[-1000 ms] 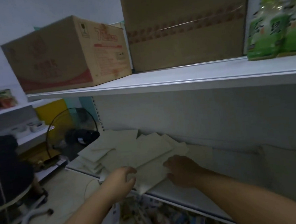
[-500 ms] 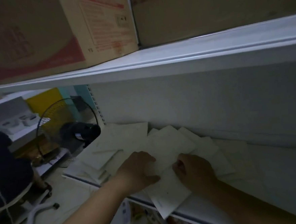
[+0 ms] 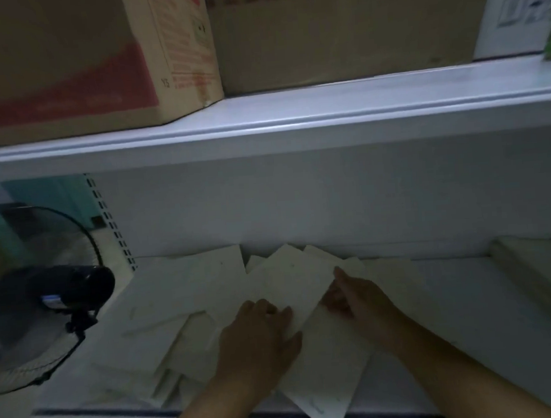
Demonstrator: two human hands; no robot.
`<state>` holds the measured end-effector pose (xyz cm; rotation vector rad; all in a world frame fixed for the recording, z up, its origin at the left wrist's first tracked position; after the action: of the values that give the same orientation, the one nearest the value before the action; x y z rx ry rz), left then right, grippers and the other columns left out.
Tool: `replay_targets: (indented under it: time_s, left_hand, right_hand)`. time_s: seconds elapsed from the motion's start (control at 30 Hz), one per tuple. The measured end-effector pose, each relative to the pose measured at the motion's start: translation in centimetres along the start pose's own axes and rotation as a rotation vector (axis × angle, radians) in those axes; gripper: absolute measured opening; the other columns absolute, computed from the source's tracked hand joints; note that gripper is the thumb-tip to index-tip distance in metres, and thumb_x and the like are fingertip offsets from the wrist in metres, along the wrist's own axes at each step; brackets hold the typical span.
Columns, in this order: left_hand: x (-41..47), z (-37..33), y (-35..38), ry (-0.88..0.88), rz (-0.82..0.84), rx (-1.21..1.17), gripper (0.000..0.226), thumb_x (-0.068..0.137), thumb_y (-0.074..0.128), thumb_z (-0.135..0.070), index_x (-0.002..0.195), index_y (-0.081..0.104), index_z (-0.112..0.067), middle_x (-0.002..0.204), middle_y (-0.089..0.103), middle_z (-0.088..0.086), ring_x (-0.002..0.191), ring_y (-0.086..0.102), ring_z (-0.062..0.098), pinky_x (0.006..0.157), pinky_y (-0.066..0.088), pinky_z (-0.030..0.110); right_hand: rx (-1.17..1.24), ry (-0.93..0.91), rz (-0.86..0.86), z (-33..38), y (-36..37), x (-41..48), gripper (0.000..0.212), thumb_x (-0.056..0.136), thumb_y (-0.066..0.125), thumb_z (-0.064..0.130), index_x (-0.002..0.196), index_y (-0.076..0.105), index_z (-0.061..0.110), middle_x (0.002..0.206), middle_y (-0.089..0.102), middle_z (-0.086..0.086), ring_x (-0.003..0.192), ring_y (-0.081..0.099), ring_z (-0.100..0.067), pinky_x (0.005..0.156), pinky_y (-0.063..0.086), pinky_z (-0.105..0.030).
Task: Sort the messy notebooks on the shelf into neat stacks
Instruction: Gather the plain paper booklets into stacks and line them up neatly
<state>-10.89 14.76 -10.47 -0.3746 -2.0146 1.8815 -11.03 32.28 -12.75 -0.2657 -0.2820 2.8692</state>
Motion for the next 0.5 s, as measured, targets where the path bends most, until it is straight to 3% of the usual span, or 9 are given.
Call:
replay_targets:
  time_s: [0.07,0.13,0.23,0.3,0.37,0.43,0.5]
  left_hand:
    - [-0.4,-0.8,0.2,0.040,0.020,-0.089,0.045,0.091,0.037,-0.056,0.130,0.049,-0.036,0.130,0.047,-0.010,0.123,0.040,0.013,0.093,0.045,0.029]
    - [-0.6,-1.4,0.5,0.084,0.084,-0.234,0.041,0.093,0.037,-0.055,0.121,0.058,-0.034,0.126,0.053,-0.012,0.117,0.048,0.011,0.094,0.042,0.026]
    - [-0.3,2.0,-1.8,-0.092,-0.093,-0.638,0.028,0.090,0.056,-0.041,0.115,0.063,-0.032,0.128,0.056,-0.011,0.116,0.053,0.013,0.098,0.040,0.023]
    - [-0.5,5.6,-3.3,-0.268,-0.231,-0.816,0.042,0.085,0.066,-0.031,0.126,0.056,-0.029,0.131,0.054,-0.007,0.115,0.054,0.016,0.096,0.039,0.024]
    - [-0.9,7.3,-3.0,-0.357,-0.069,-1.111,0.052,0.084,0.069,-0.027,0.133,0.051,-0.022,0.114,0.061,-0.008,0.095,0.062,0.015,0.087,0.043,0.028]
    - [-1.2,6.5,-1.7,-0.356,0.229,-1.456,0.044,0.080,0.068,-0.024,0.121,0.061,-0.011,0.099,0.073,-0.004,0.085,0.069,0.020,0.079,0.050,0.034]
    - [-1.3,6.3,-0.5,-0.358,0.326,-1.501,0.033,0.080,0.066,-0.022,0.112,0.066,-0.012,0.097,0.075,0.004,0.089,0.070,0.025,0.078,0.054,0.039]
  right_hand:
    - [0.270,0.122,0.089,0.2,1.4,-0.8,0.025,0.094,0.055,0.031,0.104,0.064,0.010,0.097,0.071,-0.015,0.084,0.068,-0.029,0.073,0.056,-0.037]
    - [0.273,0.124,0.071,0.0,2.7,-1.5,0.033,0.090,0.059,0.011,0.122,0.050,0.015,0.107,0.066,-0.014,0.091,0.067,-0.031,0.072,0.058,-0.041]
    - [0.219,0.032,-0.066,0.6,2.6,-2.4,0.052,0.087,0.047,-0.009,0.124,0.046,0.027,0.086,0.068,-0.006,0.087,0.067,-0.033,0.078,0.057,-0.047]
    - [0.322,-0.006,-0.073,1.1,1.5,-3.1,0.054,0.088,0.046,-0.011,0.124,0.048,0.030,0.086,0.070,-0.006,0.091,0.067,-0.037,0.084,0.053,-0.054]
    - [0.348,-0.052,-0.025,1.6,1.0,-3.9,0.053,0.090,0.049,-0.007,0.125,0.049,0.032,0.099,0.071,-0.007,0.093,0.068,-0.032,0.084,0.054,-0.052]
    - [0.314,-0.082,0.010,2.2,1.0,-4.7,0.050,0.091,0.051,-0.003,0.122,0.051,0.037,0.101,0.072,-0.008,0.090,0.070,-0.027,0.080,0.057,-0.046]
    - [0.215,-0.106,-0.037,2.3,0.9,-4.7,0.046,0.091,0.052,0.002,0.114,0.053,0.041,0.094,0.074,-0.007,0.082,0.071,-0.024,0.071,0.059,-0.037]
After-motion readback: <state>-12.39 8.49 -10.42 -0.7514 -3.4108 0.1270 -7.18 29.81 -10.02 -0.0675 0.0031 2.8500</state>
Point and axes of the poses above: each hand's wrist, its own x-axis towards the middle knuckle, its own y-axis out of the palm, z = x × y, the point moved 6 cm from there along x, towards the middle knuckle
